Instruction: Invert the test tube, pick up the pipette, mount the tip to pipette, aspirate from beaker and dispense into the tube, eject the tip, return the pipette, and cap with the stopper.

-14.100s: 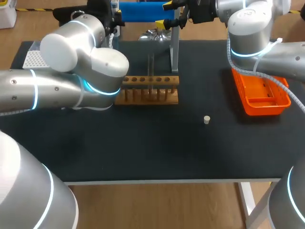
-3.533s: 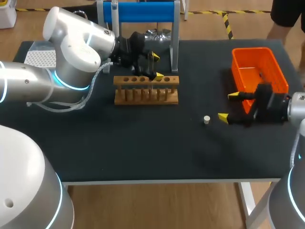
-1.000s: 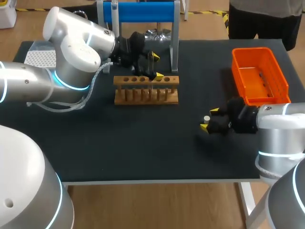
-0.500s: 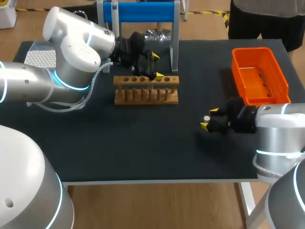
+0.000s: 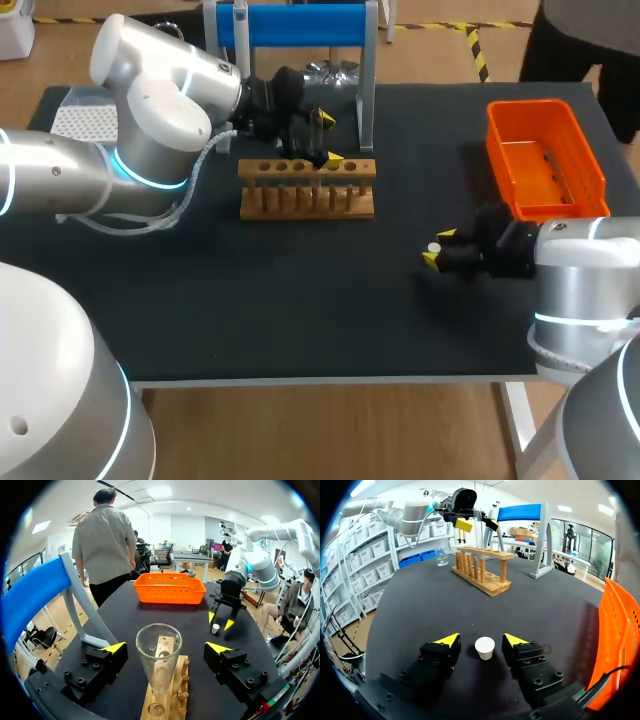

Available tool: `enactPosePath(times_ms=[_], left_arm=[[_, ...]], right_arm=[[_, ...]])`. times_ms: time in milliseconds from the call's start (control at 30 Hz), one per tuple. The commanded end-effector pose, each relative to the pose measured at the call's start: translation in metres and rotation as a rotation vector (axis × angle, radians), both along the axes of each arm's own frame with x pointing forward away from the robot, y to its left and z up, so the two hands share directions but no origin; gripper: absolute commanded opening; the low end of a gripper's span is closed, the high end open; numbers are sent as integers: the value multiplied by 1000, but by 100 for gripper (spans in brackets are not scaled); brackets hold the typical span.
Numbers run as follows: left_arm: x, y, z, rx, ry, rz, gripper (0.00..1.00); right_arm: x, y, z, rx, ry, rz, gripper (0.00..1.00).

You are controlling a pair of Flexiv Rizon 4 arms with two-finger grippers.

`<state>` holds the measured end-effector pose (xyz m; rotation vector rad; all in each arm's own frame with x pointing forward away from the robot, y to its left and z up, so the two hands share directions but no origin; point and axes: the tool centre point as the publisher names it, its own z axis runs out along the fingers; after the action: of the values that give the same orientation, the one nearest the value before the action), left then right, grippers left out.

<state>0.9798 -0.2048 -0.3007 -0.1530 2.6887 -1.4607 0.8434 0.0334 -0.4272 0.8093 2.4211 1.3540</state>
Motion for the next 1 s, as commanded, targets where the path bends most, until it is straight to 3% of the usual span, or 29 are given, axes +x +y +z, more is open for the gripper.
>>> enactPosePath(times_ms=[33, 1000], left_arm=[[1, 0, 0, -1, 3, -4, 100], [1, 0, 0, -1, 3, -4, 100]], right_arm=[[0, 1, -2, -1, -3, -3, 49], [1, 1, -3, -6, 2, -6, 31]])
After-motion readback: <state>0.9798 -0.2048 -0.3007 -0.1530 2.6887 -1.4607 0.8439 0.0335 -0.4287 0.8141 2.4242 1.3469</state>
